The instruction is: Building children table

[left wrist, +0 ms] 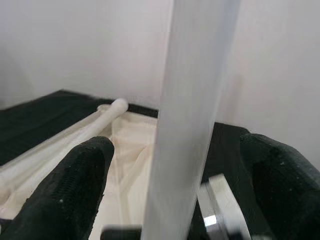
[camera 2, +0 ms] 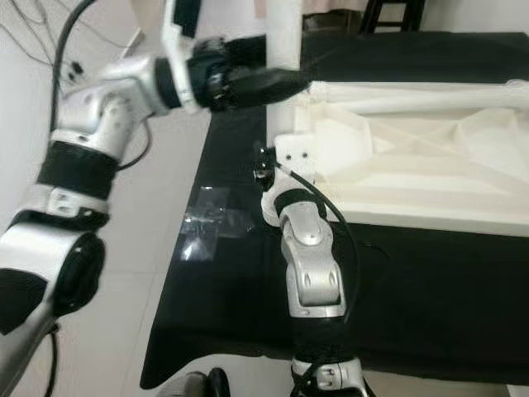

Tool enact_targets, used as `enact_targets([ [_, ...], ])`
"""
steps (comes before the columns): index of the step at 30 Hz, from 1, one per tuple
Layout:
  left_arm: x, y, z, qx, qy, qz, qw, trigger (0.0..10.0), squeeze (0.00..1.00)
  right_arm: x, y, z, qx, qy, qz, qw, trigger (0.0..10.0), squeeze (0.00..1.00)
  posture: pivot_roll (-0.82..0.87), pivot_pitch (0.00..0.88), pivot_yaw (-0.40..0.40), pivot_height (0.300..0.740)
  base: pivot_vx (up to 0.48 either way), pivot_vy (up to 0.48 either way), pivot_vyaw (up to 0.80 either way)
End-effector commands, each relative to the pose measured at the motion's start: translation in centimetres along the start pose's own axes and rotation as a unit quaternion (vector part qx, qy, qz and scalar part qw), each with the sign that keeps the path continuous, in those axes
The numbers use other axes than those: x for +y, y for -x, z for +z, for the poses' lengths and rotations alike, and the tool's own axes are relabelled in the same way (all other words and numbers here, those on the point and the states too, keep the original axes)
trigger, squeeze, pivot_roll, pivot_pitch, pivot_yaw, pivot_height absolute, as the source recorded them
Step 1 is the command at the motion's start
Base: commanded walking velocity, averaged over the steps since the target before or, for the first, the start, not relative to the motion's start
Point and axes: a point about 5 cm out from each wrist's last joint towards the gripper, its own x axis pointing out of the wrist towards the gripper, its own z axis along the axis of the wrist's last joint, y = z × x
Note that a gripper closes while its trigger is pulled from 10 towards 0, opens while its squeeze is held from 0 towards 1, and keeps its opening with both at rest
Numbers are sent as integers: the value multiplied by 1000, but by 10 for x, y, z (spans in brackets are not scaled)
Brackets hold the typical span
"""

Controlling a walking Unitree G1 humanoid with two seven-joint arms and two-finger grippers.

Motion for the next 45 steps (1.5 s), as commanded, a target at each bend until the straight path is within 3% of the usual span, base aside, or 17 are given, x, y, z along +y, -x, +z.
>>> enact_targets([
  [1,-5,2,8,-6,-11,-13,1000,10000,0,-5,2,-30,79,-27,-26,996,0,0,-6,166,78,740,0,0,0],
  [8,-28,34,14,-16,6,-59,998,10000,0,-15,-3,-23,82,-20,-75,994,392,0,8,169,77,740,0,0,0],
  [9,-35,44,15,-12,10,-72,997,10000,0,-16,-2,-22,83,-21,-79,993,3294,0,13,170,74,740,0,0,0],
  [12,-41,49,16,-9,12,-81,997,10000,0,-17,-2,-22,84,-22,-81,993,3294,0,13,170,74,740,0,0,0],
  [13,-47,59,17,-3,12,-85,996,10000,0,-18,-2,-22,85,-22,-82,993,4627,0,19,172,68,740,0,0,0],
  [14,-53,67,20,0,8,-85,996,10000,0,-19,-2,-23,86,-22,-82,993,10000,0,25,173,63,740,0,0,0],
  [18,-59,78,23,4,3,-75,997,10000,0,-22,-2,-23,86,-20,-86,992,10000,0,30,173,60,740,0,0,0],
  [19,-62,83,21,9,2,-64,998,10000,0,-23,0,-23,82,-26,-85,993,10000,1000,34,174,59,740,0,0,0],
  [29,-96,100,-47,66,90,16,994,10000,0,-37,-11,2,-29,-66,47,996,10000,976,43,188,53,740,0,0,0],
  [30,-103,97,-62,81,104,32,991,10000,0,-41,-18,10,-38,-54,101,993,10000,569,51,189,48,740,0,0,0],
  [32,-103,97,-62,81,104,32,991,10000,0,-41,-18,10,-38,-54,101,993,10000,569,51,189,48,740,0,0,0],
  [34,-111,93,-82,94,116,56,987,10000,0,-41,-25,16,-31,-40,186,981,10000,0,54,191,44,740,0,0,0],
  [36,-121,89,-106,117,104,93,983,10000,0,-47,-34,21,-22,6,258,966,10000,0,65,191,37,740,0,0,0],
  [42,-132,88,-129,116,104,154,976,10000,0,-53,-43,34,-17,16,364,931,10000,0,82,190,21,740,0,0,0],
  [43,-135,91,-136,117,98,188,970,10000,0,-52,-43,35,-11,15,422,906,7647,0,87,191,18,740,0,0,0],
  [44,-135,93,-139,113,98,208,967,10000,0,-51,-42,34,-5,15,448,894,3725,0,87,191,18,740,0,0,0],
  [45,-135,93,-139,113,98,208,967,10000,0,-51,-42,34,-5,15,448,894,3725,0,87,191,18,740,0,0,0],
])
